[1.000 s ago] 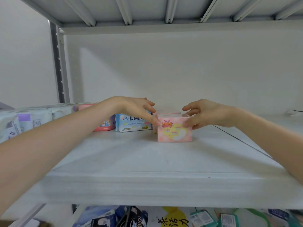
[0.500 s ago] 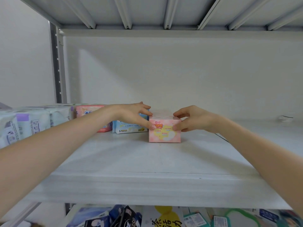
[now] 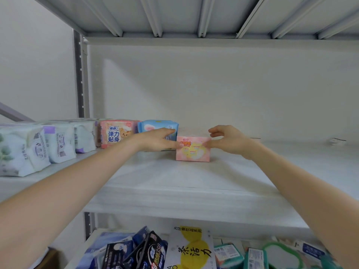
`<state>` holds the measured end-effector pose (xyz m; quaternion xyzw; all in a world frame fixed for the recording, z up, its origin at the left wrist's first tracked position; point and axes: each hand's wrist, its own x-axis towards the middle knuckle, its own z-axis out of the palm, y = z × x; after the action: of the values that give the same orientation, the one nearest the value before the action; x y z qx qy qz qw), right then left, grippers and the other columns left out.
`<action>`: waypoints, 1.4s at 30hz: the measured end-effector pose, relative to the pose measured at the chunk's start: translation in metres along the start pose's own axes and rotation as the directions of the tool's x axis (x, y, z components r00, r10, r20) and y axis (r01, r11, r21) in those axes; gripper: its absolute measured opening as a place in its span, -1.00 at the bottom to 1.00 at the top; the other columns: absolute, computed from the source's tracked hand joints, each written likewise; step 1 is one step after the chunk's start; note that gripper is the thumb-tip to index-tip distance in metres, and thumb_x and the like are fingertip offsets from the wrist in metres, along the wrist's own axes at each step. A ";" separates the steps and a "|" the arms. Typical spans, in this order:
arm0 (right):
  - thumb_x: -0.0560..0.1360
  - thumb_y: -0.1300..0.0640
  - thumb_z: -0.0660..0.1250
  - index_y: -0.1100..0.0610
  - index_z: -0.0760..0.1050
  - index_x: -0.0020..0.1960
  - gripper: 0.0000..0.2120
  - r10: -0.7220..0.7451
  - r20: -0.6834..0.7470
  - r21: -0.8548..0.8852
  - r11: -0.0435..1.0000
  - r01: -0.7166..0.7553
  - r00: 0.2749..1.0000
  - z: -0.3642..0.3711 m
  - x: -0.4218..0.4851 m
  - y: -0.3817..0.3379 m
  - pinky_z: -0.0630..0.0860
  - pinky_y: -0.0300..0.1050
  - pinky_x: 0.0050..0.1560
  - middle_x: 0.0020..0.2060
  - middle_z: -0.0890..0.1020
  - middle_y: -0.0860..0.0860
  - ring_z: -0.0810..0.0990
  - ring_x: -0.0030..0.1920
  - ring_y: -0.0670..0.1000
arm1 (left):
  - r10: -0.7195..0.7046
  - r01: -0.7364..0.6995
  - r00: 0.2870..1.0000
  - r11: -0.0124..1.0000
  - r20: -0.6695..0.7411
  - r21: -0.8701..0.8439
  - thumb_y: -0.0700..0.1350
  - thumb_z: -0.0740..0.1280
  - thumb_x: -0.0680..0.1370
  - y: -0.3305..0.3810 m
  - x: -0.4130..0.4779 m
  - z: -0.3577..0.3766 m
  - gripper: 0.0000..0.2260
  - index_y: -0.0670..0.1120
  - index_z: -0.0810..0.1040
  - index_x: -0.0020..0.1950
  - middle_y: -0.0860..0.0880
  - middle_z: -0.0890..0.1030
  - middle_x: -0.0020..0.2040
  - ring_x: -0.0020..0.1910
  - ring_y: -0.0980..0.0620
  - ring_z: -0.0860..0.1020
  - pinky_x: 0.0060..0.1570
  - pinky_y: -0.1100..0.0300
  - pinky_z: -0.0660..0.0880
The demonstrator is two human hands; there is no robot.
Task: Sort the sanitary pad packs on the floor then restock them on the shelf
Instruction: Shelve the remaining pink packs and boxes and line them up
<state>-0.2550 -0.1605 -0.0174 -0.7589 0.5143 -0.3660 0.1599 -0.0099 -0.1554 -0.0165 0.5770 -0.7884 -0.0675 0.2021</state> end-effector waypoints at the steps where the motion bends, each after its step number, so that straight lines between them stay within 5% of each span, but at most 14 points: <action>1: 0.44 -0.01 0.46 0.10 0.38 0.41 -0.41 -0.024 -0.050 -0.071 0.997 0.020 0.998 0.000 -0.004 -0.001 0.42 -0.18 0.11 0.29 0.50 0.02 0.51 0.19 0.00 | -0.014 0.014 1.000 1.000 -0.011 -0.013 0.31 0.24 0.52 0.001 -0.006 0.001 -0.26 0.01 0.08 0.58 0.09 0.10 0.58 0.54 0.07 0.10 0.21 0.32 0.05; 5: 0.49 -0.08 0.36 0.10 0.27 0.47 -0.38 -0.115 -0.152 -0.320 0.945 0.061 0.982 0.003 -0.034 -0.009 0.44 0.02 0.26 0.34 0.48 0.06 0.49 0.28 0.11 | 0.015 -0.003 0.988 0.997 -0.154 0.079 0.31 0.23 0.52 0.008 -0.039 0.004 -0.30 -0.05 0.20 0.54 0.06 0.21 0.55 0.51 0.01 0.21 0.25 0.26 0.15; 9: 0.54 -0.13 0.23 0.08 0.24 0.46 -0.44 -0.224 -0.236 -0.511 0.856 0.075 0.946 0.007 -0.075 -0.025 0.38 0.10 0.24 0.32 0.50 0.05 0.47 0.29 0.15 | 0.068 0.002 0.960 0.969 -0.270 0.249 0.32 0.20 0.53 0.021 -0.077 0.004 -0.41 -0.03 0.39 0.41 -0.05 0.41 0.42 0.35 -0.10 0.39 0.29 -0.01 0.37; 16: 0.57 -0.15 0.14 0.08 0.31 0.40 -0.51 -0.247 -0.283 -0.629 0.777 0.015 0.927 0.024 -0.148 -0.042 0.32 0.07 0.20 0.19 0.57 0.03 0.49 0.20 0.14 | 0.212 0.020 0.880 0.878 -0.425 0.479 0.29 0.15 0.54 0.038 -0.149 0.027 -0.45 -0.01 0.37 0.41 -0.01 0.43 0.40 0.38 -0.08 0.36 0.42 -0.11 0.15; 23: 0.58 -0.13 0.11 0.08 0.24 0.46 -0.48 -0.238 -0.224 -0.670 0.742 0.029 0.945 0.049 -0.224 -0.028 0.10 0.16 0.43 0.45 0.35 0.02 0.27 0.45 0.06 | 0.212 0.027 0.881 0.870 -0.422 0.492 0.25 0.13 0.56 0.048 -0.211 0.064 -0.44 0.01 0.25 0.49 -0.03 0.26 0.53 0.50 -0.06 0.20 0.47 -0.14 0.06; 36: 0.57 -0.14 0.05 0.11 0.21 0.50 -0.43 -0.241 -0.109 -0.737 0.671 0.084 0.964 0.035 -0.361 0.026 0.03 0.25 0.46 0.51 0.25 0.13 0.20 0.51 0.11 | 0.104 0.110 0.912 0.869 -0.396 0.482 0.25 0.14 0.55 0.107 -0.319 0.167 -0.40 -0.02 0.22 0.52 -0.09 0.19 0.56 0.53 -0.13 0.15 0.45 -0.23 0.06; 42: 0.56 -0.10 0.17 0.12 0.26 0.48 -0.45 -0.172 -0.076 -0.738 0.672 0.060 0.982 0.039 -0.446 0.080 0.03 0.29 0.45 0.50 0.27 0.13 0.22 0.50 0.13 | 0.086 0.072 0.946 0.884 -0.312 0.462 0.25 0.17 0.55 0.143 -0.366 0.249 -0.40 -0.01 0.24 0.51 -0.09 0.21 0.56 0.54 -0.13 0.15 0.45 -0.26 0.05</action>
<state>-0.3703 0.2009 -0.2676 -0.7630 0.5781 -0.1912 -0.2169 -0.1425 0.2030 -0.2822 0.6088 -0.7395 0.2206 0.1838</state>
